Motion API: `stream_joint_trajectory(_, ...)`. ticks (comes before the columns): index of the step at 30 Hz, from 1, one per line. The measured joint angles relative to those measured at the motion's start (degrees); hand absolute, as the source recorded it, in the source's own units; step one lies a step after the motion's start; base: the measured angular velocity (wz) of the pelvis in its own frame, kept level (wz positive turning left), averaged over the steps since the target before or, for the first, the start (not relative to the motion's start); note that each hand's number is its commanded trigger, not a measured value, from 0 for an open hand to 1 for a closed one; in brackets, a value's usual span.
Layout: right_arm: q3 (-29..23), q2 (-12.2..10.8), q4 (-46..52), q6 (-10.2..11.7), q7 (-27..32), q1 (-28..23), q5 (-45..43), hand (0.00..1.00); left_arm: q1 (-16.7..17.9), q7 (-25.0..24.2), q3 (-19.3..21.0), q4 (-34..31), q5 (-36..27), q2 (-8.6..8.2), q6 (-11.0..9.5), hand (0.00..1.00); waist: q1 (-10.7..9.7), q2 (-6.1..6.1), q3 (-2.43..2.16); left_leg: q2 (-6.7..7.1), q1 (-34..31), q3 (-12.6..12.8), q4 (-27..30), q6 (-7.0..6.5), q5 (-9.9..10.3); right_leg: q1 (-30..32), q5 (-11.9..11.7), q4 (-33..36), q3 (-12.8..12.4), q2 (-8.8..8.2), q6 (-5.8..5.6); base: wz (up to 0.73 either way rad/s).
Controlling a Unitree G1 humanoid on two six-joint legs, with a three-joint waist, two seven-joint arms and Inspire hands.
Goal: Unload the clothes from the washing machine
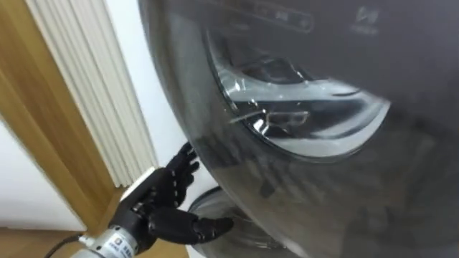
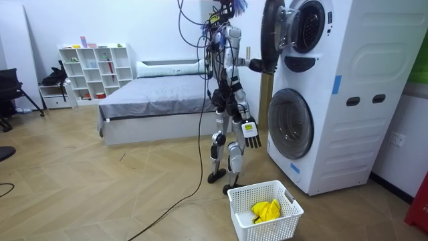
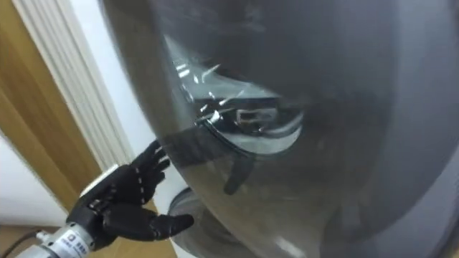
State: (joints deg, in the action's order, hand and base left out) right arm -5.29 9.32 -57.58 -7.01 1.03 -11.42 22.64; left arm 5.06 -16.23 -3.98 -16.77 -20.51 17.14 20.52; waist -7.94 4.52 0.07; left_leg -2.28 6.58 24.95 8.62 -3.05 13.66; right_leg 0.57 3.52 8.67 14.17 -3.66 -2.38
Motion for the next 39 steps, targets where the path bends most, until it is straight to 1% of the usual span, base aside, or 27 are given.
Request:
stream_joint_trajectory(1, 0.0, 0.0, 0.0, 0.0, 0.0, 0.0, 0.0, 0.00, -0.6, 0.0, 0.0, 0.0, 0.4, 0.00, 0.4, 0.00, 0.0, -0.03, 0.20, 0.00, 0.0, 0.0, 0.0, 0.04, 0.0, 0.0, 0.0, 0.0, 0.0, 0.01, 0.02, 0.00)
stream_joint_trajectory(2, 0.0, 0.0, 0.0, 0.1, 0.0, -0.1, 0.1, 0.00, -1.9, 0.0, 0.0, 0.0, 1.6, -0.03, 1.0, 0.00, -0.1, -0.11, 0.64, 0.00, -0.1, 0.0, 0.0, 0.04, 0.0, 0.2, 0.0, 0.0, 0.0, 0.02, 0.03, -0.04)
stream_joint_trajectory(3, 0.0, -0.2, 0.1, 0.2, 0.1, 0.1, 0.1, 0.00, -2.9, 0.2, 0.0, 0.0, 2.9, -0.04, 1.6, 0.00, -0.1, -0.30, 0.93, 0.00, -0.1, 0.1, 0.0, 0.05, 0.0, 0.3, 0.1, 0.0, 0.0, 0.04, 0.08, -0.05)
stream_joint_trajectory(5, 0.1, -0.3, 0.1, 0.7, 0.1, 0.1, 0.1, 0.00, -4.1, 0.4, -0.2, 0.6, 4.4, -0.33, 1.8, 0.00, -0.2, -0.46, 1.02, -0.09, -0.2, 0.5, 0.0, 0.13, 0.1, 0.5, 0.1, 0.0, 0.0, 0.12, 0.11, -0.05)
stream_joint_trajectory(7, 0.1, -0.3, 0.0, 0.9, 0.1, 0.1, 0.1, 0.00, -7.1, 0.9, -0.5, 3.4, 5.5, -1.26, 2.0, 0.00, -0.3, -0.42, 0.99, -0.12, -0.2, 0.7, -0.1, 0.14, 0.1, 0.6, 0.1, 0.0, -0.1, 0.15, 0.12, -0.04)
stream_joint_trajectory(9, 0.3, -0.3, -0.4, 1.2, 0.1, 0.2, 0.1, 0.00, -8.1, 1.3, -1.1, 4.0, 5.6, -0.90, 1.9, 0.00, -0.3, -0.42, 0.96, -0.04, -0.2, 0.9, 0.0, 0.14, 0.1, 0.7, 0.1, 0.0, -1.3, 0.17, 0.12, -0.04)
stream_joint_trajectory(14, 0.7, -0.3, -0.3, 1.1, 0.1, 0.7, -0.6, 0.00, -8.9, 3.9, -1.5, 5.5, 7.9, -1.14, 2.3, 0.00, -1.2, -0.48, 0.88, -0.02, 0.0, 1.6, 0.2, 0.12, 0.1, 0.6, 0.0, 0.2, -2.4, 0.13, 0.18, -0.04)
stream_joint_trajectory(16, 0.6, -0.3, -0.3, 1.1, 0.1, 0.5, -0.5, 0.00, -10.7, 4.4, -1.5, 6.3, 7.8, -0.68, 4.1, 0.00, -1.2, -0.38, 0.84, -0.21, -0.2, 1.8, 0.4, 0.09, 0.1, 0.6, -0.3, 0.2, -2.7, 0.16, 0.36, -0.02)
stream_joint_trajectory(17, 0.2, -0.3, -0.3, 0.9, 0.1, 0.5, -0.6, 0.00, -12.6, 4.4, -1.5, 7.2, 7.8, 0.01, 6.2, 0.00, -1.2, -0.31, 0.81, -0.32, -0.5, 1.9, 0.8, 0.03, 0.0, 0.6, -0.6, 0.1, -2.7, 0.16, 0.45, 0.00)
stream_joint_trajectory(18, -0.2, -0.3, -0.3, 0.5, 0.1, 0.6, -0.8, 0.00, -14.7, 4.4, -1.5, 9.1, 7.7, 0.73, 7.2, 0.00, -1.2, -0.20, 0.75, -0.35, -0.5, 2.1, 1.0, -0.10, 0.0, 0.6, -0.9, 0.1, -2.8, 0.12, 0.54, 0.00)
stream_joint_trajectory(19, -0.4, -0.3, -0.2, 0.4, 0.1, 0.6, -0.8, 0.00, -15.7, 4.4, -1.5, 10.2, 7.7, 0.93, 7.4, 0.00, -1.2, -0.16, 0.74, -0.34, -0.6, 2.2, 1.0, -0.18, -0.1, 0.5, -1.1, 0.1, -2.8, 0.09, 0.57, -0.04)
stream_joint_trajectory(21, -0.4, 0.1, 0.1, -0.4, 0.1, 0.5, -1.0, 0.00, -19.5, 5.5, -1.5, 14.6, 7.8, 1.88, 8.8, 0.00, -1.2, 0.11, 0.57, -0.31, -1.1, 2.6, 1.1, -0.54, -0.5, 0.5, -1.9, 0.2, -3.2, -0.06, 0.77, -0.06)
stream_joint_trajectory(23, -0.4, 0.3, 0.6, -0.6, 0.1, 0.2, -0.9, 0.00, -21.9, 7.3, -1.5, 17.7, 7.8, 1.77, 9.6, 0.00, -1.3, 0.24, 0.45, -0.25, -1.1, 3.1, 1.1, -0.39, -0.6, 0.6, -2.2, 0.4, -3.4, -0.19, 0.86, -0.03)
stream_joint_trajectory(25, -0.5, 0.4, 0.9, -0.6, 0.3, 0.3, -1.0, 0.00, -23.4, 9.2, -1.5, 19.2, 7.8, 1.19, 10.7, 0.00, -2.0, 0.27, 0.39, -0.28, -1.0, 3.4, 1.1, -0.40, -0.8, 0.8, -2.2, 1.1, -3.3, -0.45, 0.86, 0.05)
stream_joint_trajectory(26, -0.5, 0.4, 0.9, -0.7, 0.4, 0.4, -0.9, 0.00, -24.0, 10.0, -1.4, 19.7, 7.6, 1.26, 11.2, 0.00, -2.6, 0.26, 0.33, -0.43, -1.1, 4.1, 1.1, -0.33, -1.0, 0.9, -2.2, 1.2, -3.4, -0.61, 0.81, 0.11)
stream_joint_trajectory(27, -0.5, 0.4, 1.2, -1.3, 0.7, 0.4, -0.9, 0.00, -24.7, 10.6, -1.3, 20.4, 6.8, 1.23, 11.7, 0.00, -2.7, 0.30, 0.24, -0.76, -1.0, 5.6, 1.2, -0.31, -0.9, 1.2, -2.2, 1.4, -3.4, -0.70, 0.82, 0.09)
stream_joint_trajectory(28, -0.4, 0.5, 1.5, -1.6, 0.9, 0.4, -0.9, 0.00, -25.1, 10.8, -1.3, 20.9, 6.3, 1.28, 11.8, 0.00, -2.7, 0.29, 0.23, -0.86, -1.0, 6.1, 1.2, -0.15, -1.0, 1.3, -2.2, 1.4, -3.4, -0.73, 0.86, 0.00)
stream_joint_trajectory(29, -0.4, 0.7, 1.7, -2.3, 0.9, 0.2, -0.9, 0.00, -25.6, 11.2, -1.3, 21.9, 5.1, 1.38, 11.8, 0.00, -2.7, 0.23, 0.15, -0.89, -0.8, 6.2, 1.3, 0.25, -1.3, 1.7, -2.5, 1.0, -3.4, -0.65, 0.91, -0.06)
stream_joint_trajectory(31, -0.1, 0.7, 2.2, -3.1, 0.9, 0.4, -1.0, 0.00, -25.7, 12.0, -0.6, 23.1, 3.3, 1.15, 11.7, 0.00, -2.7, 0.18, 0.01, -0.91, -0.9, 6.2, 1.5, 0.32, -1.4, 1.8, -2.9, 0.2, -3.9, -0.41, 1.10, -0.11)
stream_joint_trajectory(32, 0.7, 0.7, 2.2, -3.1, 1.2, 0.7, -1.0, 0.00, -25.7, 12.7, -0.4, 24.2, 2.2, 0.42, 11.2, 0.00, -2.7, 0.13, 0.00, -0.92, -0.7, 6.2, 1.5, 0.34, -1.4, 1.5, -3.0, -0.4, -4.2, -0.25, 0.95, -0.07)
stream_joint_trajectory(33, 1.1, 0.8, 2.1, -3.1, 1.4, 0.6, -1.0, 0.00, -25.7, 13.4, -0.3, 25.4, 1.9, -0.64, 10.4, 0.00, -2.8, -0.11, 0.05, -0.89, -0.5, 6.2, 1.5, -0.01, -1.7, 1.1, -3.0, -1.0, -5.1, 0.13, 0.78, -0.05)
stream_joint_trajectory(34, 1.4, 0.8, 2.1, -3.1, 1.4, 0.7, -1.0, 0.00, -25.7, 13.5, -0.3, 25.9, 1.9, -0.80, 10.0, 0.00, -2.8, -0.26, 0.13, -0.85, -0.4, 6.2, 1.5, -0.04, -1.7, 1.0, -2.9, -1.0, -5.6, 0.25, 0.80, 0.00)
stream_joint_trajectory(35, 2.0, 0.8, 2.2, -3.1, 1.5, 0.8, -1.0, 0.00, -25.7, 13.6, -0.6, 27.0, 1.9, -1.68, 9.2, 0.00, -2.8, -0.32, 0.03, -0.89, -0.7, 6.3, 1.8, -0.02, -1.6, 1.2, -2.9, -1.0, -6.2, 0.39, 0.85, 0.00)
stream_joint_trajectory(36, 2.3, 0.8, 2.2, -3.1, 1.5, 0.9, -0.9, 0.00, -25.6, 13.6, -0.8, 28.1, 1.9, -2.79, 7.8, 0.00, -2.8, -0.53, -0.15, -0.98, -1.1, 6.8, 1.7, -0.06, -1.6, 1.4, -2.9, -0.8, -6.2, 0.29, 0.85, 0.00)
stream_joint_trajectory(37, 2.5, 0.8, 2.2, -3.1, 1.5, 0.9, -1.0, 0.00, -25.2, 13.6, -0.9, 28.5, 2.0, -3.33, 6.9, 0.00, -2.8, -0.57, -0.20, -1.03, -1.2, 7.1, 1.6, -0.12, -1.7, 1.4, -2.8, -0.4, -5.9, 0.20, 0.91, 0.00)
stream_joint_trajectory(38, 3.0, 0.9, 2.6, -3.1, 1.8, 0.9, -1.0, 0.00, -23.8, 13.6, -1.3, 28.7, 2.2, -3.76, 4.8, 0.00, -2.8, -0.67, -0.35, -1.15, -1.2, 7.6, 1.5, -0.17, -1.8, 1.6, -2.2, 1.4, -4.8, -0.19, 1.53, -0.10)
stream_joint_trajectory(39, 3.1, 1.1, 2.4, -3.1, 1.9, 0.9, -1.0, 0.00, -21.6, 13.5, -2.1, 29.7, 2.0, -4.21, 1.7, 0.00, -2.9, -0.92, -0.48, -1.18, -0.6, 7.6, 1.3, -0.03, -1.8, 1.4, -1.5, 3.2, -4.0, -0.40, 1.66, -0.13)
